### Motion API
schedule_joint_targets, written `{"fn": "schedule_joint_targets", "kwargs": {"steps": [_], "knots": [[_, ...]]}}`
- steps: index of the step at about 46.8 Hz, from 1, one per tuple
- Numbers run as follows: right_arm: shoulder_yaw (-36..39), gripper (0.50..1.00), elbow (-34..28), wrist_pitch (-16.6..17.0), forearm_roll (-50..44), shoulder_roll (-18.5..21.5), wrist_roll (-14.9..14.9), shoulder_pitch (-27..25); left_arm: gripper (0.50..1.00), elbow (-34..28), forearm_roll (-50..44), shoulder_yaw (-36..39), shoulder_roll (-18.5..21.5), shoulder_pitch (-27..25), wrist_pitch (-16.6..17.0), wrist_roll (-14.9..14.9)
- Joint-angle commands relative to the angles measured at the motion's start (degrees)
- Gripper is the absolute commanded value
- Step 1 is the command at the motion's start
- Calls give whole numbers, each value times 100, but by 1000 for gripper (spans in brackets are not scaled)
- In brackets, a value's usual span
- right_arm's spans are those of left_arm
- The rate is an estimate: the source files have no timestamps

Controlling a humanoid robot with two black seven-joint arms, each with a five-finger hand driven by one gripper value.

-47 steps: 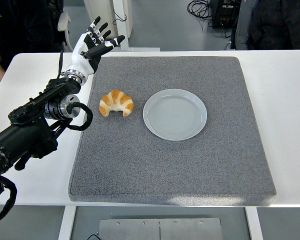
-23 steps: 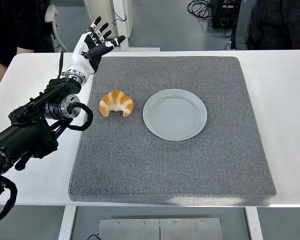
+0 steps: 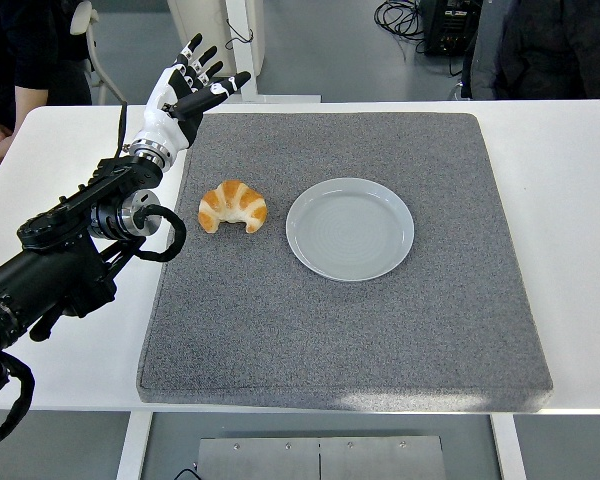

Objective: Place the bread on the plate

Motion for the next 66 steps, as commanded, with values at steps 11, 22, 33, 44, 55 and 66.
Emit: {"fn": "schedule_joint_targets", "kwargs": {"steps": [11, 22, 33, 44, 55, 66], "knots": [[0, 1000, 0, 0, 0, 0, 0, 0, 975, 0, 17, 8, 0, -7, -6, 1], [0, 1000, 0, 0, 0, 0, 0, 0, 975, 0, 8, 8, 0, -7, -76, 10], [0, 1000, 0, 0, 0, 0, 0, 0, 975, 0, 8, 8, 9, -7, -244, 10], [0, 1000, 0, 0, 0, 0, 0, 0, 974, -9, 17, 17, 0, -16, -235, 53], [0, 1000, 0, 0, 0, 0, 0, 0, 954, -114, 26, 17, 9, -191, 46, 326], [0, 1000, 0, 0, 0, 0, 0, 0, 946, -1027, 254, 596, 526, -420, 687, 880]]}}
